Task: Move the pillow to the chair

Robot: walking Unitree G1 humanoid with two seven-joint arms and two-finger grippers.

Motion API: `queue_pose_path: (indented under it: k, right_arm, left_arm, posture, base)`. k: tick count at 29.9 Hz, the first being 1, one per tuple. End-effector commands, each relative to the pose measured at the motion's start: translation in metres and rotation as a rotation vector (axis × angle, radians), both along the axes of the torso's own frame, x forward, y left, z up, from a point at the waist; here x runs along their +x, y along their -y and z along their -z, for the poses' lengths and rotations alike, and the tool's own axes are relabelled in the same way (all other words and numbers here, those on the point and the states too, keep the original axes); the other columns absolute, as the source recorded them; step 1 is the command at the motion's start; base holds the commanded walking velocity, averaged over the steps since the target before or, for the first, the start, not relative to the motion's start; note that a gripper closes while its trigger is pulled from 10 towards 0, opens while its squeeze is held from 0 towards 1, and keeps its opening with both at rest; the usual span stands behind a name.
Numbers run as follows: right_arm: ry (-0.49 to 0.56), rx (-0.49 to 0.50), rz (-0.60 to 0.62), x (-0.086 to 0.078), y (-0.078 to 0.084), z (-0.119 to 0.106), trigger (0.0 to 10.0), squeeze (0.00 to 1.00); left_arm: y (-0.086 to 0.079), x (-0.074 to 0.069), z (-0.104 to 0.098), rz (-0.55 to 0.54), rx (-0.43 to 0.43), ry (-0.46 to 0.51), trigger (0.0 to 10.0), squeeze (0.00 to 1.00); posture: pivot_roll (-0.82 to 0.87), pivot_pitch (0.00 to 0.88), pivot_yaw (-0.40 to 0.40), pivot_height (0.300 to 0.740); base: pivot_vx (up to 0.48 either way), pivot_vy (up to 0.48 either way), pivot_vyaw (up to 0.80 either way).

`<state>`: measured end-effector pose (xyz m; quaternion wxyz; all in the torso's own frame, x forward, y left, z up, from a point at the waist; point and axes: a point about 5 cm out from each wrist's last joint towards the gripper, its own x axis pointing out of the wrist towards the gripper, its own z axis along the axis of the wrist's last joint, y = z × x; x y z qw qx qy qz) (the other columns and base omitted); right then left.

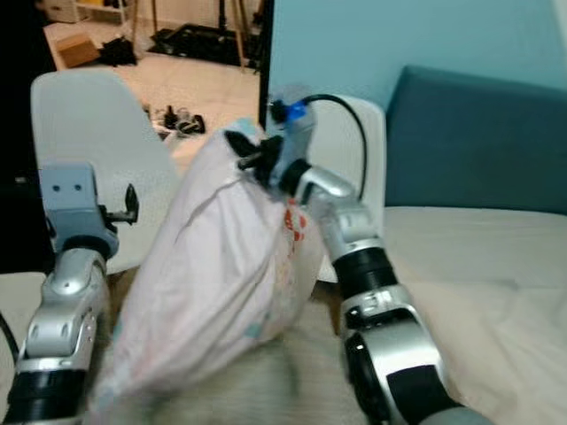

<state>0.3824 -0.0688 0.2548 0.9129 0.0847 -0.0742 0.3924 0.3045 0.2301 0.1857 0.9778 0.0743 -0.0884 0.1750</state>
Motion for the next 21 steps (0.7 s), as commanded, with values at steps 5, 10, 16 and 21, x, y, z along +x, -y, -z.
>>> queue_pose_path:
  k: [5, 10, 16, 21]
  right_arm:
    - [0.057, 0.054, 0.071, 0.002, 0.019, -0.008, 10.0, 0.00]
    - [0.050, 0.083, 0.140, 0.009, 0.030, -0.012, 10.0, 0.00]
    - [0.040, 0.112, 0.222, 0.015, 0.042, -0.018, 10.0, 0.00]
    - [0.041, 0.129, 0.205, 0.014, 0.040, -0.019, 10.0, 0.00]
  left_arm:
    - [-0.004, -0.008, 0.002, -0.006, 0.015, -0.018, 10.0, 0.00]
    - [-0.001, -0.009, 0.003, 0.008, 0.012, -0.022, 10.0, 0.00]
    - [0.005, -0.008, 0.007, 0.036, 0.011, -0.033, 10.0, 0.00]
    - [0.008, -0.007, 0.008, 0.041, 0.005, -0.036, 10.0, 0.00]
  posture:
    - [0.09, 0.000, -0.104, 0.740]
    - [0.09, 0.000, -0.096, 0.740]
    - [0.06, 0.000, -0.095, 0.740]
    - [0.06, 0.000, -0.091, 0.740]
  base:
    - [0.353, 0.000, 0.00]
    - [0.354, 0.000, 0.00]
    - [0.355, 0.000, -0.75]
    - [0.355, 0.000, -0.75]
